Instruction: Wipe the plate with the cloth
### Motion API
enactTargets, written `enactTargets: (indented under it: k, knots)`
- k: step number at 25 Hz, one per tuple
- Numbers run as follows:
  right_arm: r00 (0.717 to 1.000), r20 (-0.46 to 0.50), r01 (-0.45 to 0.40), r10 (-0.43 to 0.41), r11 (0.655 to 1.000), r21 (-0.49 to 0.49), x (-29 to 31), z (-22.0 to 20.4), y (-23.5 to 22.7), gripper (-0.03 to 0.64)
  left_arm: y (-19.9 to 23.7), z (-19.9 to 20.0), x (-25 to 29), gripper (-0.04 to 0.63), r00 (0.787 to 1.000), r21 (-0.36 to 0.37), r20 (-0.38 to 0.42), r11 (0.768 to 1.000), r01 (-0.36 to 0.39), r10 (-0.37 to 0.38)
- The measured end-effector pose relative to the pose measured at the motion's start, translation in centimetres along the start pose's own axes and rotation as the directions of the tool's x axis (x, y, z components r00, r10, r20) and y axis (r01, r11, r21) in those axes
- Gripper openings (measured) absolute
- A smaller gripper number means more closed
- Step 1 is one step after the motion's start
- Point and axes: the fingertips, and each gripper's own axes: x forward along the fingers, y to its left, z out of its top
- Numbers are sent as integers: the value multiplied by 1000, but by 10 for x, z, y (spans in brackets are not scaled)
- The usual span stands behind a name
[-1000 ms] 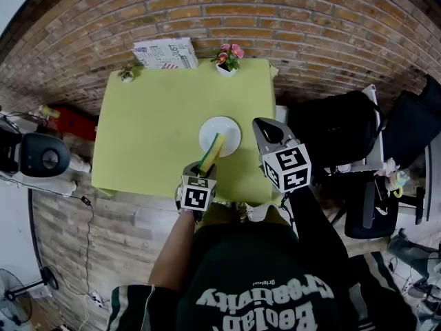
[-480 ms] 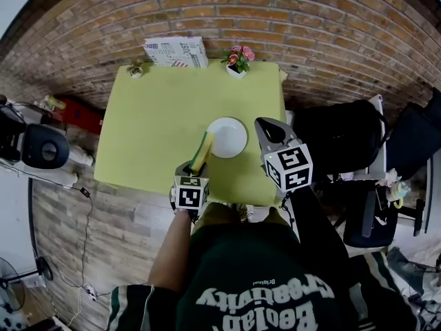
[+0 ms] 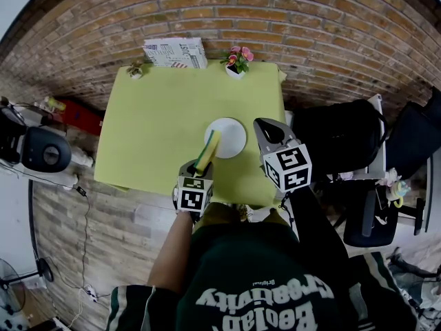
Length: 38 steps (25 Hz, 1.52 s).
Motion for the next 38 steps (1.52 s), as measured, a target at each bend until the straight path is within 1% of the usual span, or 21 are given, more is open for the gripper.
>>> enactTargets:
  k: [4, 7, 10, 13, 21, 24, 30, 38]
  knots:
    - [1000, -5, 6, -6, 1000, 0, -3, -3, -1, 14, -23, 7, 4, 130, 998, 35, 16, 998, 53, -53]
    - [1000, -7, 10, -10, 1000, 0, -4, -4, -2, 14, -44, 7, 7, 130, 995, 68, 10, 993, 96, -97]
    - [1000, -10, 9, -9, 1000, 0, -5, -5, -2, 14, -65, 0, 12, 130, 990, 95, -11, 985, 144, -144]
    - [1000, -11, 8, -8, 1000, -1, -5, -5, -2, 14, -75, -10, 19, 130, 985, 97, -43, 981, 170, -166]
    - [1000, -22, 2, -2, 1000, -1, -4, -10, -3, 14, -70, -15, 24, 130, 987, 81, -39, 984, 161, -158]
    - [1000, -21, 6, -6, 1000, -2, -5, -8, -4, 14, -67, -13, 20, 130, 987, 64, -41, 985, 158, -156]
    - [1000, -23, -3, 3, 1000, -1, 0, -9, 0, 14, -44, -20, 14, 130, 993, 21, -55, 994, 110, -109]
    - [999, -25, -25, 25, 1000, -11, 8, -7, 8, 14, 1, -33, 2, 130, 999, -56, -44, 998, 12, -14]
